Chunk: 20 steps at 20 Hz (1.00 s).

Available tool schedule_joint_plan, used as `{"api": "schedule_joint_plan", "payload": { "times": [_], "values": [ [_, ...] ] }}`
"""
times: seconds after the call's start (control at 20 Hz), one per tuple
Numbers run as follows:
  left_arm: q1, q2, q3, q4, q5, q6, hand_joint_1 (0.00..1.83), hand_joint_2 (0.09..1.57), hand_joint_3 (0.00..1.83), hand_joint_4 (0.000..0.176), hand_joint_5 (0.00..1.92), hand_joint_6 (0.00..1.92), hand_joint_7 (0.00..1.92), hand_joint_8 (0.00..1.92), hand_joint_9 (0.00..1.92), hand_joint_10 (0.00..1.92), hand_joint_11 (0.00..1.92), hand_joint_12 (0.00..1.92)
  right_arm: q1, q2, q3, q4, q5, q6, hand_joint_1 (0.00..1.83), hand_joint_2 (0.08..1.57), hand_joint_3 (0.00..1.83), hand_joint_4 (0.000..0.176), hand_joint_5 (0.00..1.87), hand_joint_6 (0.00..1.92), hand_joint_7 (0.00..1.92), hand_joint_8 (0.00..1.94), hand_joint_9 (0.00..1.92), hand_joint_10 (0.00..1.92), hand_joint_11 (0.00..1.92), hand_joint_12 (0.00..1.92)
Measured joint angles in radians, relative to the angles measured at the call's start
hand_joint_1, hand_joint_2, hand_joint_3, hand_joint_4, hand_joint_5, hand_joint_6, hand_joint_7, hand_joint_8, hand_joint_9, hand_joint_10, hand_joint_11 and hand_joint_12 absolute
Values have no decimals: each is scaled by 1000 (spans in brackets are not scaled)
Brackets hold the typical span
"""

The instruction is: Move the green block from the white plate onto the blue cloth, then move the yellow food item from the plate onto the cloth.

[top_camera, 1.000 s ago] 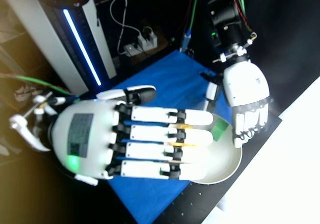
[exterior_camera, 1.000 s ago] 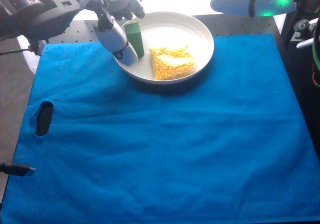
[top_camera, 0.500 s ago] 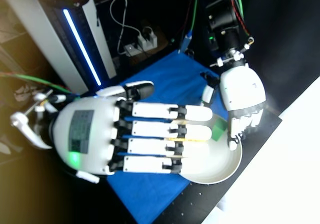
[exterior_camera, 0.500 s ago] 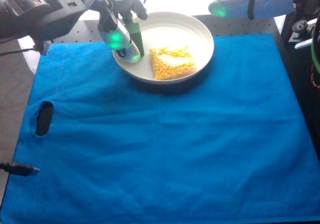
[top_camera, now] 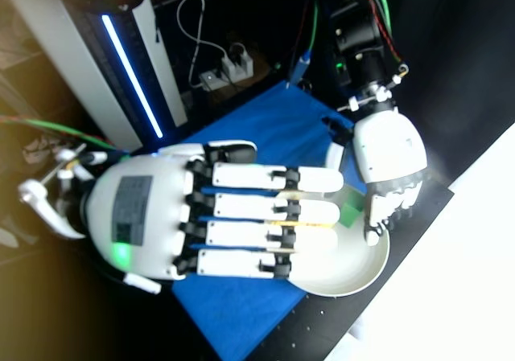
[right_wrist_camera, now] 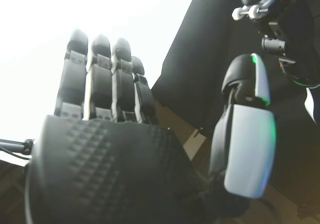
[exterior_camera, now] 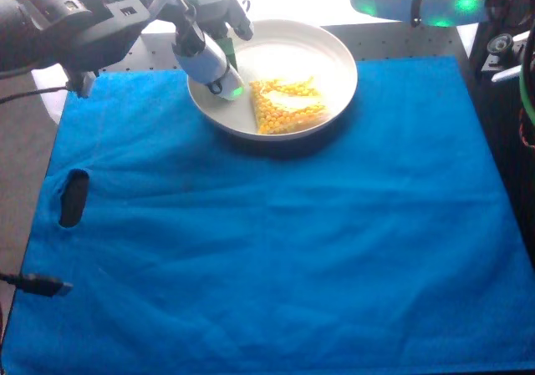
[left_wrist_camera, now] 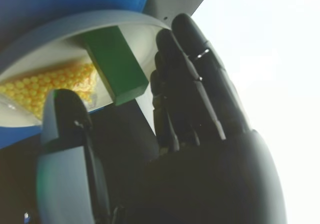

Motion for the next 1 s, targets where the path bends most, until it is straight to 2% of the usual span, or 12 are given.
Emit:
{"api": "schedule_joint_plan", "payload": {
  "times": [0.15, 0.2, 0.25, 0.3, 0.4, 0.45, 0.5, 0.55, 0.65, 0.85, 0.95, 1.0],
  "values": [
    [2, -5, 10, -4, 0, 0, 862, 956, 0, 0, 644, 2, 785, 0, 1057, 16, 858, 737, 0, 0, 0, -1, 0, 0, 725, 916, 2, 0, 217, 4, 347, 0, 301, 0, 0, 603],
    [3, -6, 12, -5, 0, 0, 868, 949, 0, 0, 658, 5, 760, 0, 1052, 12, 861, 751, 0, 0, 0, -4, 1, 0, 710, 878, 0, 9, 241, 3, 326, 4, 302, 1, 0, 773],
    [5, -6, 13, -5, -1, 0, 910, 952, 0, 0, 682, 1, 806, 3, 1085, 18, 863, 816, 0, 0, 0, -8, 3, 0, 660, 843, 0, 36, 272, 6, 334, 5, 309, 3, 0, 987],
    [5, -6, 13, -6, -1, 0, 912, 958, 0, 0, 720, 2, 860, 6, 1107, 18, 901, 819, 0, 0, 0, -8, 3, 0, 632, 824, 0, 44, 277, 2, 303, 5, 308, 1, 0, 1176],
    [5, -10, 14, -6, -1, 0, 893, 967, 0, 0, 756, 2, 912, 6, 1144, 24, 941, 805, 0, 0, 0, -8, 4, 0, 631, 830, 0, 33, 260, 0, 301, 1, 336, 7, 7, 1260],
    [5, -13, 16, -5, 0, 0, 1078, 1033, 8, 0, 1043, 594, 977, 5, 1138, 12, 948, 858, 0, 0, 0, -8, 4, 0, 641, 834, 1, 35, 251, 0, 272, 0, 311, 4, 1, 1227],
    [6, -14, 16, -8, -1, -1, 1201, 1067, 4, 18, 1077, 796, 1028, 669, 1170, 14, 982, 886, 0, 0, 0, -9, 5, 0, 638, 829, 0, 35, 254, 1, 272, 1, 321, 7, 0, 1264],
    [7, -16, 17, -8, 0, 0, 1347, 1052, 4, 0, 988, 856, 1109, 634, 1175, 722, 1034, 879, 0, 0, -1, -9, 6, 0, 626, 827, 0, 36, 269, 3, 303, 7, 327, 7, 0, 1234],
    [9, -17, 18, -14, -5, -1, 1287, 1046, 0, 0, 1074, 658, 1209, 757, 1258, 475, 972, 1020, 0, 0, -1, -11, 7, 0, 609, 834, 0, 40, 262, 2, 315, 2, 362, 13, 12, 1374],
    [9, -16, 20, -22, -7, -1, 1290, 1039, 0, 0, 1099, 606, 1233, 732, 1374, 389, 970, 1127, 0, -2, -1, -11, 7, 0, 632, 830, 0, 50, 282, 2, 327, 2, 376, 3, 1, 1329],
    [10, -16, 20, -25, -10, -1, 1301, 1028, 0, 0, 1139, 512, 1258, 707, 1393, 381, 881, 1164, 0, -2, -1, -12, 8, 0, 627, 831, 0, 71, 294, 1, 318, 2, 314, 6, 0, 1173],
    [9, -16, 20, -26, -13, -1, 1301, 1026, 0, 0, 1145, 504, 1263, 694, 1390, 378, 862, 1162, 0, -2, -1, -11, 8, 0, 623, 831, 0, 69, 289, 1, 328, 4, 323, 10, 0, 1208]
  ]
}}
